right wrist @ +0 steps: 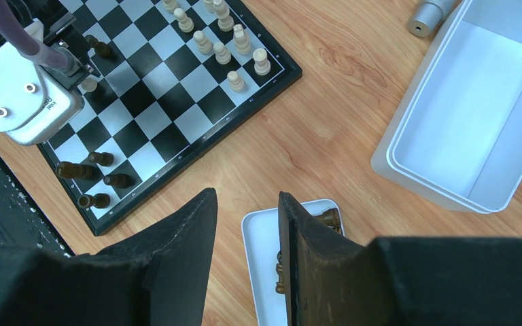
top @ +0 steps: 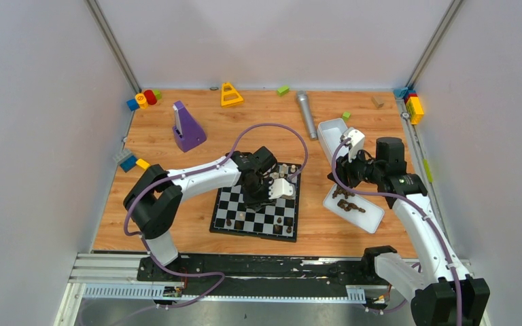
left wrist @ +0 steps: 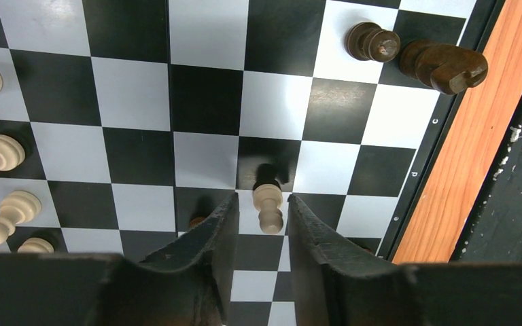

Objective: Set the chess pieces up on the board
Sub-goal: Pick up the chess piece from the chessboard, then place the chess piece on the chessboard.

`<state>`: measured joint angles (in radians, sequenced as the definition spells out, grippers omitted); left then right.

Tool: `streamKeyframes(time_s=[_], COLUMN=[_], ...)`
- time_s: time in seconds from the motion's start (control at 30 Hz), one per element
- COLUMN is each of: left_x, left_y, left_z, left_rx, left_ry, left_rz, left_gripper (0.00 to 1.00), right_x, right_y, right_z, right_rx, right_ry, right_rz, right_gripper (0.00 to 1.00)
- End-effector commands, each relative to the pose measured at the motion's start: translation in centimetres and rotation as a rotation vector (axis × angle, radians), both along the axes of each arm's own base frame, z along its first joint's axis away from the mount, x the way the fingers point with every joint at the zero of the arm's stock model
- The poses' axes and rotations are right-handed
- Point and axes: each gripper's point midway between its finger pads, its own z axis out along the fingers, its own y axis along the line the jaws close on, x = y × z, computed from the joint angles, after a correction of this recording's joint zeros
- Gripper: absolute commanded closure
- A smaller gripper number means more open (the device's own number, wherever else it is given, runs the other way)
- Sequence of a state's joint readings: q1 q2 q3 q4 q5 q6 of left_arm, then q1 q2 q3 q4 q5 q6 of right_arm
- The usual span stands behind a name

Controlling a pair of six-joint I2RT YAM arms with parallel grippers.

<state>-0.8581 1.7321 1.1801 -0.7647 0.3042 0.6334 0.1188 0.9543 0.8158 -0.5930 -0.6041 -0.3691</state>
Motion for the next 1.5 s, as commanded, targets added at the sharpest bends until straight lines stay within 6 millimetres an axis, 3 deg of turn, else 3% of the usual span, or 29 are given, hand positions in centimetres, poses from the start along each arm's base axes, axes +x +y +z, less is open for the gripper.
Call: streamKeyframes(time_s=[0.0,0.27,0.43,0.63,0.97,1.23,1.47], left_x=[-0.1,1.0,2.3,6.1,11.5,13.4,14.3], left_y=[-0.3,-1.0,-0.8,1.8,5.8,6.0,5.7], left_z=[0.2,2.5,5.1,7.0,4.8,2.5,1.7], left_rx=[-0.011,-0.059,-0.113,-0.133,-0.05,-0.013,0.0], left_ry=[-0.01,-0.075,-0.116,-0.147,-0.164,-0.145,-0.145], left_rz=[-0.008,0.008,0.052,0.212,0.479,0.544,0.575], left_gripper=[0.65,0.82,0.84,0.83,0.84,0.84,0.84], right_x=[0.0,0.0,0.0,0.0,0.1,0.1,0.1], right_y=[0.3,0.2,0.2,0.2,0.2,0.2,0.1], right_z=[0.4,0.2,0.2,0.3,0.2,0.1,0.0], right_rx=[0.01,0.007,0.006,0.006,0.005,0.002,-0.001], right_ry=[-0.016,-0.013,-0.013,-0.016,-0.013,-0.009,-0.008], right_rz=[0.026,0.023,0.022,0.024,0.024,0.022,0.02], right_gripper=[0.61,0.61,0.61,0.61,0.61,0.61,0.61])
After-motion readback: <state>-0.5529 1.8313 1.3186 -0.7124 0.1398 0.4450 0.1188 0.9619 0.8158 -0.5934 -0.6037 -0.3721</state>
